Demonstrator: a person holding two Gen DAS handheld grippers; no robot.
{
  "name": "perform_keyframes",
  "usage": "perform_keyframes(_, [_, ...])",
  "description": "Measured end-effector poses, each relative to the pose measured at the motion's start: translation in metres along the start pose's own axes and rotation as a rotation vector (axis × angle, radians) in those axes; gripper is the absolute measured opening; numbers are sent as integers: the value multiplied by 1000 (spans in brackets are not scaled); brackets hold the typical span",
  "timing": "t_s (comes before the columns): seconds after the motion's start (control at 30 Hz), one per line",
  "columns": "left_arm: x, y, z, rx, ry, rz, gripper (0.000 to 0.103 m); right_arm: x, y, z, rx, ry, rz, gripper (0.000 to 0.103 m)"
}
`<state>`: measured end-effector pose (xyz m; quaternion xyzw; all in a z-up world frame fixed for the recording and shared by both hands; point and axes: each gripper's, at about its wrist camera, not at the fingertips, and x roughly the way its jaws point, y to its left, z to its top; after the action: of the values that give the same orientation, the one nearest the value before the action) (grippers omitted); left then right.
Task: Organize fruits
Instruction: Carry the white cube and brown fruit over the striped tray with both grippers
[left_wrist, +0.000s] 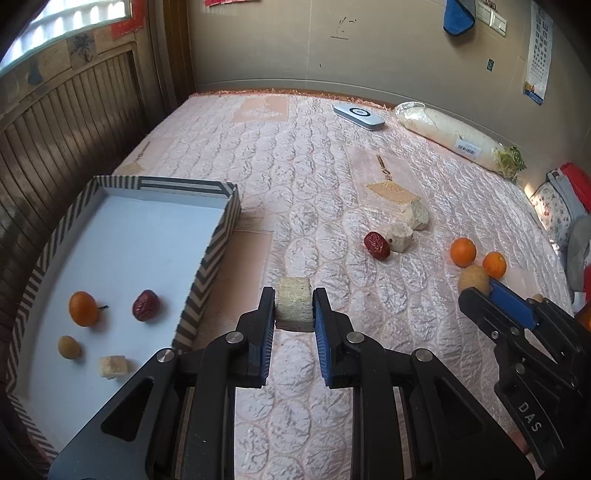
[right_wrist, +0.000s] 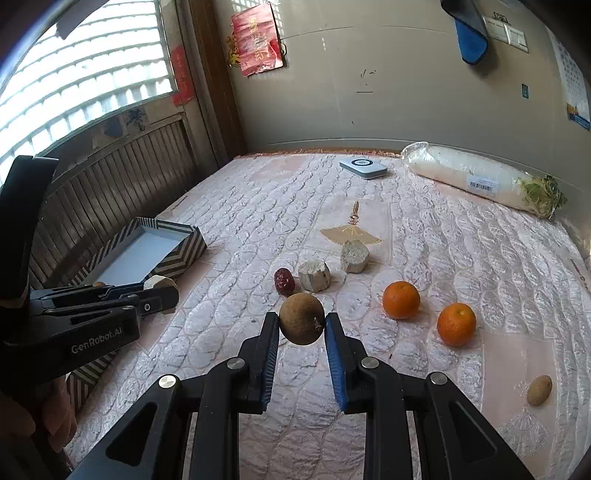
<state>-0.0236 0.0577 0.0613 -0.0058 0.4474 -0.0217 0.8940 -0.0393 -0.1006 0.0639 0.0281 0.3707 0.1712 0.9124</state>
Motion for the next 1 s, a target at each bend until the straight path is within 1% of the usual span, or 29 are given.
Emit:
perform_keyframes(0.2, [-13, 11, -4, 0, -27, 29, 20, -8, 18, 1, -25, -5, 20, 24])
perform_keyframes(0.57, [-28, 42, -9, -39, -58, 64, 20, -8, 60, 6, -96, -12, 54, 24])
perform_keyframes(1.0, [-40, 91, -12, -104, -89, 126, 20, 7, 110, 16, -185, -3, 111, 24])
